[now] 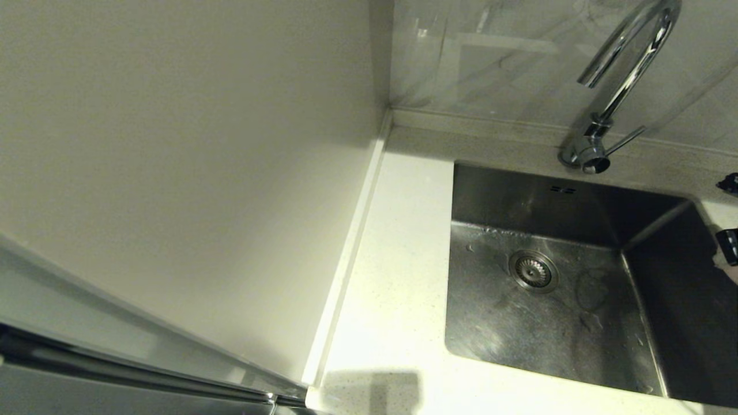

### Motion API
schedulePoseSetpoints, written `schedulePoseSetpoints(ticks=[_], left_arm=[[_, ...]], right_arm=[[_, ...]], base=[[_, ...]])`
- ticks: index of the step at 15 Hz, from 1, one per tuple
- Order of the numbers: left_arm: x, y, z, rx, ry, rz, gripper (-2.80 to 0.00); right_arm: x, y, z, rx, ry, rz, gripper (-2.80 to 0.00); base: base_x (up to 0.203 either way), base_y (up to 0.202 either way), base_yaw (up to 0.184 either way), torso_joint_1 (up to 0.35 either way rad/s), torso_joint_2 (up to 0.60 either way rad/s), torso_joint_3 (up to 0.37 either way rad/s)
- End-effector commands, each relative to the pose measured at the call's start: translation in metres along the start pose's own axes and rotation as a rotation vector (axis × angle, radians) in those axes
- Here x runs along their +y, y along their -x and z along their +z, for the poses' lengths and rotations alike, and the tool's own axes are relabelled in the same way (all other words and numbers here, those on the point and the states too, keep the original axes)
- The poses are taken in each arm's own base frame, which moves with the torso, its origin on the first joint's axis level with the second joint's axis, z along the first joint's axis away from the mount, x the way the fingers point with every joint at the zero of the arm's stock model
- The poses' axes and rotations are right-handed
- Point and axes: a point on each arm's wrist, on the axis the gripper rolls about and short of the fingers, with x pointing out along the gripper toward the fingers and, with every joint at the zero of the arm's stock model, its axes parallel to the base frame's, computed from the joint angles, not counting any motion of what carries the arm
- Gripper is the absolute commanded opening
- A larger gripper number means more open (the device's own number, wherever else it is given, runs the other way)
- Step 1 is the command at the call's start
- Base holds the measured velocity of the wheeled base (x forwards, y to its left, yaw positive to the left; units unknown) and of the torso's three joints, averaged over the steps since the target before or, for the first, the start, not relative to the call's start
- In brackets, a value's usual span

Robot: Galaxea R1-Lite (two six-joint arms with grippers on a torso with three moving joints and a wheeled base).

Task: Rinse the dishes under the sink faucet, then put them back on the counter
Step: Put a bowl into the sink

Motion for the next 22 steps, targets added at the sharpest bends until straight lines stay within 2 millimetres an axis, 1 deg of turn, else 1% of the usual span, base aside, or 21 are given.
schedulePoseSetpoints(ticks=[1,2,4,5,7,11,15,18,22], left_arm=[[0.0,0.0,-0.001,0.003,0.0,0.0,-2.8],[0.0,0.0,-0.001,0.003,0.0,0.0,-2.8],[0.0,0.0,-0.001,0.003,0.0,0.0,-2.8],[0.0,0.0,-0.001,0.003,0.0,0.0,-2.8],[0.0,0.0,-0.001,0.003,0.0,0.0,-2.8],[0.0,0.0,-0.001,0.003,0.0,0.0,-2.8],[0.0,0.0,-0.001,0.003,0.0,0.0,-2.8],[0.0,0.0,-0.001,0.003,0.0,0.0,-2.8],[0.0,0.0,-0.001,0.003,0.0,0.0,-2.8]], right_arm=[[0.036,0.023,-0.004,-0.101,0.103,0.038,-2.8],[0.047,0.026,-0.003,-0.12,0.137,0.057,-2.8],[0.06,0.027,-0.004,-0.124,0.174,0.084,-2.8],[0.065,0.026,-0.005,-0.118,0.187,0.098,-2.8],[0.074,0.016,-0.008,-0.088,0.204,0.124,-2.8],[0.081,-0.019,-0.011,-0.008,0.254,0.156,-2.8],[0.088,-0.055,-0.011,0.033,0.28,0.17,-2.8],[0.093,-0.088,-0.007,-0.017,0.289,0.16,-2.8],[0.107,-0.127,-0.007,-0.074,0.31,0.166,-2.8]], base=[[0.0,0.0,0.0,0.0,0.0,0.0],[0.0,0.0,0.0,0.0,0.0,0.0],[0.0,0.0,0.0,0.0,0.0,0.0],[0.0,0.0,0.0,0.0,0.0,0.0],[0.0,0.0,0.0,0.0,0.0,0.0],[0.0,0.0,0.0,0.0,0.0,0.0],[0.0,0.0,0.0,0.0,0.0,0.0],[0.0,0.0,0.0,0.0,0.0,0.0],[0.0,0.0,0.0,0.0,0.0,0.0]])
